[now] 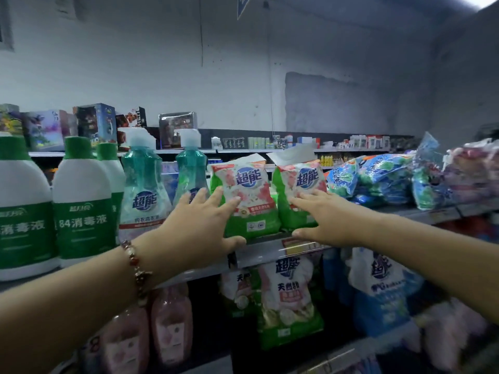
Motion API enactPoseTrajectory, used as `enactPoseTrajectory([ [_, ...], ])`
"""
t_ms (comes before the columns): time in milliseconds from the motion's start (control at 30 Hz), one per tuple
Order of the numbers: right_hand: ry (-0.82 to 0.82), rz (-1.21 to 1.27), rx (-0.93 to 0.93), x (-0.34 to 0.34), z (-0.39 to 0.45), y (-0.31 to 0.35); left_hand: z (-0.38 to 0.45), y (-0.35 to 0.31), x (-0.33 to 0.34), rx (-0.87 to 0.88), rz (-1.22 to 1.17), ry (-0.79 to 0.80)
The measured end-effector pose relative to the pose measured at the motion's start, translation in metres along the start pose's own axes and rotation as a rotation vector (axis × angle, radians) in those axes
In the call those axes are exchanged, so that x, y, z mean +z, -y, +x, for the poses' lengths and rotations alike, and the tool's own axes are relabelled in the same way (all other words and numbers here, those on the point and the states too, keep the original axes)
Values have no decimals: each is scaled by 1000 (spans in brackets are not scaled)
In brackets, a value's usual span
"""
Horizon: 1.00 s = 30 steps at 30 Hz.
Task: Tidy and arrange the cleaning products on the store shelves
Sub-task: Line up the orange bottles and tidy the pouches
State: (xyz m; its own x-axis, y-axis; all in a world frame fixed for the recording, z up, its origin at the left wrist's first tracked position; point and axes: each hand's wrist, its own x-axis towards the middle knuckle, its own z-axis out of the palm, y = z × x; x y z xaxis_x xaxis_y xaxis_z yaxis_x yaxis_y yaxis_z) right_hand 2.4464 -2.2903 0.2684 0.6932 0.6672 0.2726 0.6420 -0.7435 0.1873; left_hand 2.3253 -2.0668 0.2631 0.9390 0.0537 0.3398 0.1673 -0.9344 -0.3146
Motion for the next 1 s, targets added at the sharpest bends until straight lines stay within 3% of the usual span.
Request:
enactPoseTrajectory([
  [300, 94, 12, 8, 27, -41, -119, 68, -117, -14, 71, 2, 2],
  [567, 165, 126, -3, 80, -71, -223, 97, -218, 39, 69, -44, 53],
  [800, 139, 159, -113, 78, -60, -241, 99, -229, 46, -24, -35, 91],
  [1000, 127, 185, -261, 83, -62, -208, 69, -220, 56, -83, -38, 138],
])
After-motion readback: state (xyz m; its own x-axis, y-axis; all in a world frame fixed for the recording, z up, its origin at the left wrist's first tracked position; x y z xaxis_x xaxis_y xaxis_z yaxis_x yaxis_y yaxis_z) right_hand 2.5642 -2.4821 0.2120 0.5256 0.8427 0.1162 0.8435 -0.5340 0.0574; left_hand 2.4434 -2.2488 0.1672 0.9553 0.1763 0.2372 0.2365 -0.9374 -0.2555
